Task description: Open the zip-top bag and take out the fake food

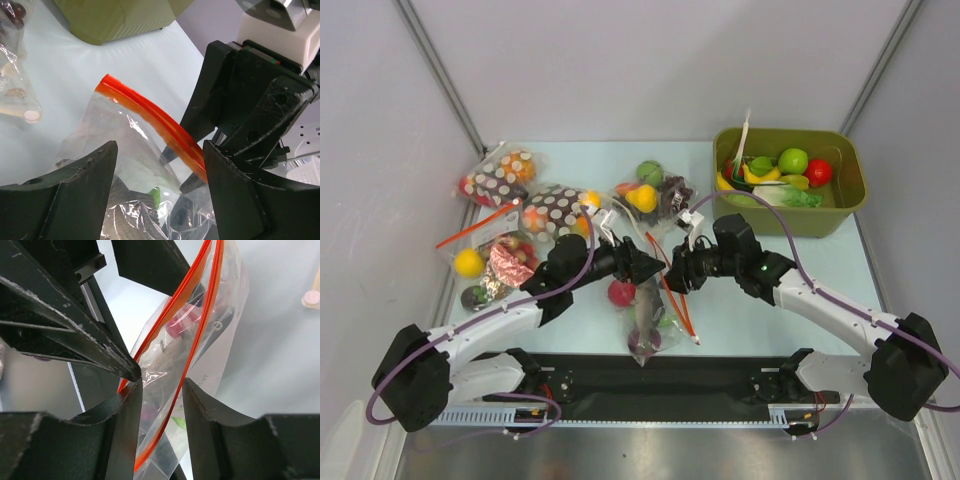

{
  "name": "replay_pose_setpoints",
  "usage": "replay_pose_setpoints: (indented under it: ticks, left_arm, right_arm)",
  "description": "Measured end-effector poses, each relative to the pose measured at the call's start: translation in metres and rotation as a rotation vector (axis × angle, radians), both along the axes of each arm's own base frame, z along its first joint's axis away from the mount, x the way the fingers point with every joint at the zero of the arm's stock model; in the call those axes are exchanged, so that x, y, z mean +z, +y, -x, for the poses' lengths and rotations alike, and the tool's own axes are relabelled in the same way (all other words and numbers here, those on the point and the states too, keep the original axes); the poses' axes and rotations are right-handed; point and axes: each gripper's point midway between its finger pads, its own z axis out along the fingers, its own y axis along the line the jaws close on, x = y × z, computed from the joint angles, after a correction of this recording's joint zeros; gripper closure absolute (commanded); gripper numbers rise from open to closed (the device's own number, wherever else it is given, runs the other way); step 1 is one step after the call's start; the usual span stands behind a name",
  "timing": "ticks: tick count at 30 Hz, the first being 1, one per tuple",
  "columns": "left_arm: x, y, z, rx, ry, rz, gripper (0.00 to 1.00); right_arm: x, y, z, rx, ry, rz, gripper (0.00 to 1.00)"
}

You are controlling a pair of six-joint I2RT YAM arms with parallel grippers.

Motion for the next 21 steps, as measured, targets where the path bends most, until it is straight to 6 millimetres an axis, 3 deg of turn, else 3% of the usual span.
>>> replay_pose_setpoints:
  ticks: [7, 13, 17, 21]
  left_arm:
    - [-0.009, -0.006, 0.002, 0.004, 0.042, -0.037, 0.28]
    - [-0.012, -0.006, 0.003, 0.014, 0.072, -0.068, 0.54]
    - [-0.018, -0.003, 0.006, 0.016, 0.095, -0.090, 0.77]
    - [-0.020, -0.002, 0.009, 0.011, 0.104, -0.097, 0.87]
  right_arm:
    - [-0.002, 0.001, 0.000, -0.002, -0.005, 0.010, 0.58]
    - [-0.004, 0.000, -0.001, -0.010, -0.012, 0.019, 0.61]
    - [-0.008, -0.002, -0.002, -0.011, -0.010, 0.036, 0.68]
    - [-0.014, -0.002, -0.003, -0.016, 0.001, 0.053, 0.74]
